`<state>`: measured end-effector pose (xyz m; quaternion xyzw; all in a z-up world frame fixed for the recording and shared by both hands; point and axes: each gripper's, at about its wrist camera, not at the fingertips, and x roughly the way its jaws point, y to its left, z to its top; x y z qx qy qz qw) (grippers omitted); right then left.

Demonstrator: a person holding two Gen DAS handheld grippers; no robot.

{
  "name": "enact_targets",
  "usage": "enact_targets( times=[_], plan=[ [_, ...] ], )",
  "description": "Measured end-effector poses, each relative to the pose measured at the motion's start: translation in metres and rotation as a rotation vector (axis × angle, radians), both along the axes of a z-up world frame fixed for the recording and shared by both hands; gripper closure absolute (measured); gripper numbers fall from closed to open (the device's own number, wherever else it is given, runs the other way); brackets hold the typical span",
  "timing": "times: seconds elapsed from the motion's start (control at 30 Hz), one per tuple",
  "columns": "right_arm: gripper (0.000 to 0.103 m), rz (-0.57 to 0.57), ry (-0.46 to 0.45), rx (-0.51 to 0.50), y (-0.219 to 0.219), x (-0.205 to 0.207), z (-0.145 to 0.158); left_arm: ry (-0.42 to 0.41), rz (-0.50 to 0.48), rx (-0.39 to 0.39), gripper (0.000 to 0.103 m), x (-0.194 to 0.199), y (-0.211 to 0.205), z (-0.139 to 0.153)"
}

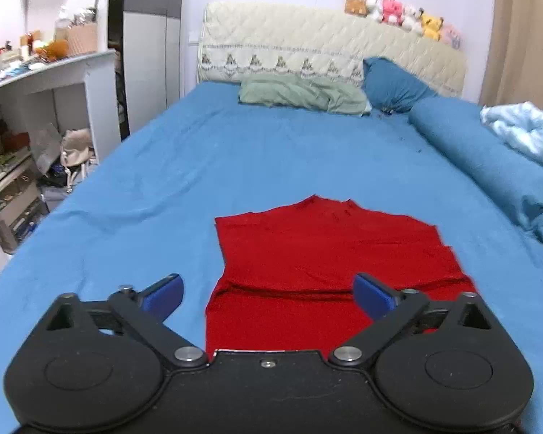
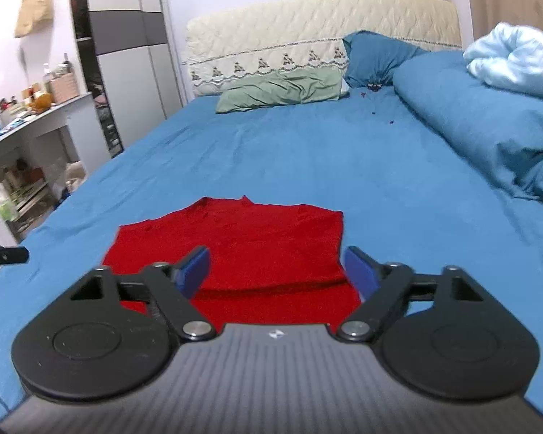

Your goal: Fold small clothes

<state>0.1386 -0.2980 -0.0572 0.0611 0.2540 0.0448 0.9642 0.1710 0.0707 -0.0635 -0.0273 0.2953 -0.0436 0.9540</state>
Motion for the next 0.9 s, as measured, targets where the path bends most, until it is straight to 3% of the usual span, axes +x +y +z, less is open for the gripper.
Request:
enact_targets(
  times=[0.1, 0.2, 0.4, 0.5, 0.63, 0.7, 0.9],
  plan=[
    [0.001, 0.014, 0.029, -0.013, -0.007, -0.045, 0.01, 0.009, 0.0, -0.028, 0.001, -0.044, 0.01, 0.011],
    [0.001, 0.012, 0.094, -0.008, -0.013, -0.081, 0.001, 0.042, 0.009, -0.066, 0.001, -0.079, 0.021, 0.007],
    [0.004, -0.01, 0.268, -0.002, -0.019, -0.131, -0.062, 0.142, 0.062, -0.152, 0.007, -0.123, 0.043, -0.04],
    [0.007, -0.045, 0.326, -0.014, -0.023, -0.142, -0.101, 0.214, 0.076, -0.162, 0.022, -0.128, 0.047, -0.074],
    [0.012, -0.071, 0.362, -0.083, -0.019, -0.152, -0.136, 0.279, 0.093, -0.175, 0.031, -0.132, 0.049, -0.111],
    [0.018, -0.072, 0.38, -0.076, -0.018, -0.153, -0.147, 0.299, 0.095, -0.175, 0.033, -0.13, 0.047, -0.122],
    [0.018, -0.085, 0.388, -0.08, -0.01, -0.145, -0.16, 0.328, 0.082, -0.162, 0.033, -0.119, 0.036, -0.142]
  ],
)
